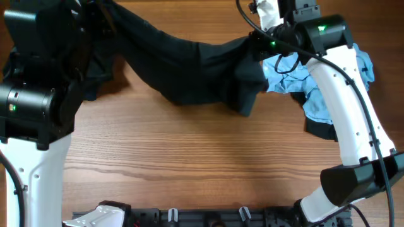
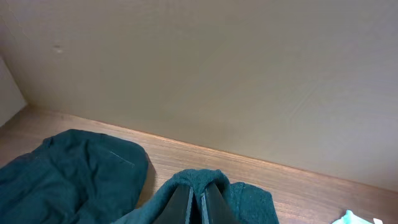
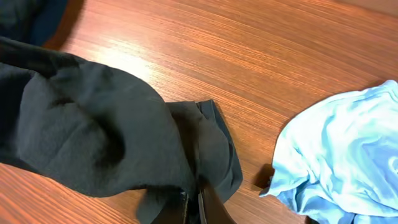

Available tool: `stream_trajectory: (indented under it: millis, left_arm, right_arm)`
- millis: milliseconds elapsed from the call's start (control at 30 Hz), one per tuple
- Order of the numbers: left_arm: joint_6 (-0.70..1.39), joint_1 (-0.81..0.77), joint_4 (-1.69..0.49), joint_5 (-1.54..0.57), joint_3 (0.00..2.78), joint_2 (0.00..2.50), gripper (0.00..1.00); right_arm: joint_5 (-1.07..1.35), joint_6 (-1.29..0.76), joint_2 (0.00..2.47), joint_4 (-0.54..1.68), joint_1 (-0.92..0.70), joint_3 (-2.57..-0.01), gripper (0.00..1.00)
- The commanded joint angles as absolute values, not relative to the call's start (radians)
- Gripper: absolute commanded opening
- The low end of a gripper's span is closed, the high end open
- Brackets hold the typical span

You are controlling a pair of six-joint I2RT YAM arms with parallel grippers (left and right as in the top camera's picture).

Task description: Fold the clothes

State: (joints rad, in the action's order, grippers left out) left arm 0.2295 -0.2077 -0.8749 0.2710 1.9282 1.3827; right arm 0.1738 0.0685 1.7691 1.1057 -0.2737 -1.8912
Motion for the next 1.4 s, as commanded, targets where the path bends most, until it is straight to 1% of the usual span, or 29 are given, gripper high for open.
stream_trajectory:
  millis: [0, 67, 100, 133, 167, 300, 333, 367, 400, 433, 467, 500, 567, 600, 667, 767, 867, 900, 933, 1033, 1100, 1133, 1200, 1267, 1367]
  left_arm:
    - [0.217, -0.207, -0.869, 0.280, 1.938, 1.375, 0.04]
    - [0.217, -0.207, -0.869, 0.280, 1.938, 1.375, 0.04]
    - [0.217, -0.207, -0.869, 0.280, 1.938, 1.375, 0.04]
    - [0.217, -0.207, -0.868, 0.280, 1.938, 1.375, 0.04]
    - [0.217, -0.207, -0.868, 0.280, 1.938, 1.375, 0.04]
    - [0.217, -0.207, -0.869, 0.280, 1.938, 1.375, 0.04]
    - [0.217, -0.207, -0.869, 0.280, 1.938, 1.375, 0.04]
    - [0.217, -0.207, -0.869, 0.280, 1.938, 1.375, 0.04]
    - [0.217, -0.207, -0.869, 0.280, 1.938, 1.375, 0.04]
    - [0.217, -0.207, -0.869, 0.280, 1.938, 1.375, 0.04]
    - [0.217, -0.207, -0.869, 0.279, 1.938, 1.375, 0.04]
    - [0.217, -0.207, -0.869, 0.278, 1.938, 1.375, 0.04]
    - [0.217, -0.207, -0.869, 0.276, 1.938, 1.375, 0.04]
    - [0.217, -0.207, -0.870, 0.276, 1.938, 1.375, 0.04]
    - [0.217, -0.207, -0.870, 0.276, 1.938, 1.375, 0.04]
    - [0.217, -0.207, -0.870, 0.276, 1.938, 1.375, 0.04]
    - [0.217, -0.207, -0.873, 0.276, 1.938, 1.375, 0.04]
    - [0.217, -0.207, -0.873, 0.276, 1.938, 1.375, 0.04]
    - [0.217, -0.207, -0.873, 0.276, 1.938, 1.375, 0.04]
    - [0.218, -0.207, -0.876, 0.276, 1.938, 1.375, 0.04]
    - [0.225, -0.207, -0.884, 0.276, 1.938, 1.375, 0.04]
    - [0.224, -0.207, -0.887, 0.276, 1.938, 1.375, 0.04]
    - [0.224, -0.207, -0.890, 0.276, 1.938, 1.375, 0.04]
    - [0.224, -0.207, -0.891, 0.277, 1.938, 1.375, 0.04]
    - [0.224, -0.207, -0.891, 0.276, 1.938, 1.375, 0.04]
  right_arm:
    - [0.212, 0.051, 1.752, 1.103, -0.281, -1.911, 0.04]
    - [0.223, 0.053, 1.752, 1.095, -0.281, -1.911, 0.04]
    - [0.222, 0.053, 1.752, 1.091, -0.281, -1.911, 0.08]
    - [0.222, 0.053, 1.752, 1.086, -0.281, -1.911, 0.08]
    - [0.223, 0.053, 1.752, 1.081, -0.281, -1.911, 0.04]
    - [0.242, 0.053, 1.752, 1.065, -0.281, -1.911, 0.04]
    - [0.245, 0.053, 1.752, 1.067, -0.281, -1.911, 0.14]
    - [0.249, 0.054, 1.753, 1.071, -0.281, -1.911, 0.27]
    - [0.250, 0.053, 1.755, 1.077, -0.281, -1.911, 0.44]
    - [0.255, 0.054, 1.759, 1.084, -0.281, -1.911, 0.59]
    - [0.268, 0.055, 1.762, 1.093, -0.281, -1.911, 0.68]
    - [0.299, 0.070, 1.771, 1.107, -0.281, -1.909, 0.83]
    - [0.373, 0.087, 1.790, 1.127, -0.281, -1.903, 0.94]
    - [0.423, 0.094, 1.802, 1.130, -0.284, -1.890, 0.98]
    - [0.488, 0.106, 1.820, 1.125, -0.296, -1.850, 0.99]
    - [0.499, 0.105, 1.844, 1.102, -0.334, -1.778, 0.99]
    - [0.560, 0.076, 1.860, 1.026, -0.391, -1.670, 0.95]
    - [0.559, 0.025, 1.861, 0.992, -0.406, -1.643, 0.92]
    - [0.558, -0.096, 1.861, 0.916, -0.433, -1.593, 0.84]
    - [0.528, -0.345, 1.862, 0.784, -0.468, -1.509, 0.64]
    - [0.470, -0.539, 1.862, 0.685, -0.489, -1.428, 0.61]
    - [0.467, -0.585, 1.862, 0.650, -0.495, -1.399, 0.59]
    - [0.467, -0.660, 1.862, 0.579, -0.498, -1.344, 0.59]
    - [0.467, -0.693, 1.862, 0.530, -0.498, -1.311, 0.61]
    - [0.470, -0.710, 1.862, 0.485, -0.498, -1.286, 0.70]
